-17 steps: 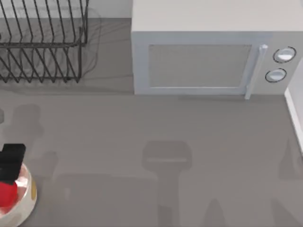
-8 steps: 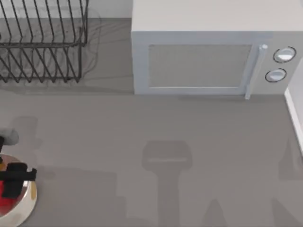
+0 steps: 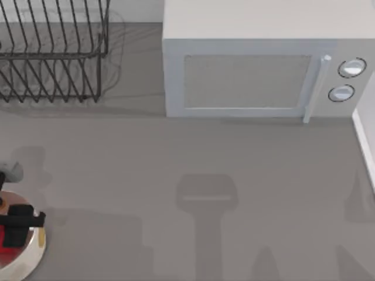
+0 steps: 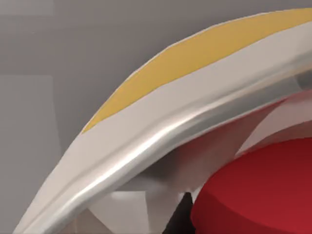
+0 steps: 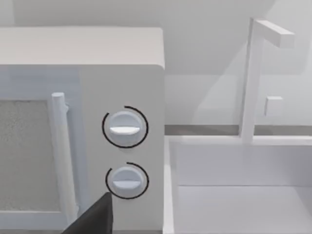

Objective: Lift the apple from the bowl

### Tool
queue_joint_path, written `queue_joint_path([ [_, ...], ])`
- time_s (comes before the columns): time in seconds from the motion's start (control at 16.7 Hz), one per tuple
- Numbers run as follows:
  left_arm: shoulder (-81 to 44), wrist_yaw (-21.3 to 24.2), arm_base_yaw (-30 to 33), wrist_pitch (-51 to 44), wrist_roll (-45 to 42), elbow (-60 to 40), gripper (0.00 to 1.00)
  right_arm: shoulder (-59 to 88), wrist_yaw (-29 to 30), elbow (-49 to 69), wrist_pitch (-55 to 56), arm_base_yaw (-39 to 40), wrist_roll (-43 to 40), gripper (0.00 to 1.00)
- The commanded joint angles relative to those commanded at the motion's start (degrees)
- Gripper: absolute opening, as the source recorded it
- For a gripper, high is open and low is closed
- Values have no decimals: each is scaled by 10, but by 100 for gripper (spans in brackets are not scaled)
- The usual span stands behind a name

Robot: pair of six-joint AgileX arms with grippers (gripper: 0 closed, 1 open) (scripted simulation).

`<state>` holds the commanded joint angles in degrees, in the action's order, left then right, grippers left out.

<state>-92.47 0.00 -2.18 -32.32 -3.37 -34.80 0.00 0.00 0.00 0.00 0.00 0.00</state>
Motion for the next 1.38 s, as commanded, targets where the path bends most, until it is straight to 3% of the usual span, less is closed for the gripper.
queue_joint_path([
  [0.78,0,0,0,0,0,0,2,0,0,0,0,0,0,100],
  [1.26,0,0,0,0,0,0,0,0,0,0,0,0,0,100],
  [1.32,78,0,0,-76,-17,-28,0,0,0,0,0,0,0,100],
  [1.38,78,0,0,-78,-17,-29,0,0,0,0,0,0,0,100],
])
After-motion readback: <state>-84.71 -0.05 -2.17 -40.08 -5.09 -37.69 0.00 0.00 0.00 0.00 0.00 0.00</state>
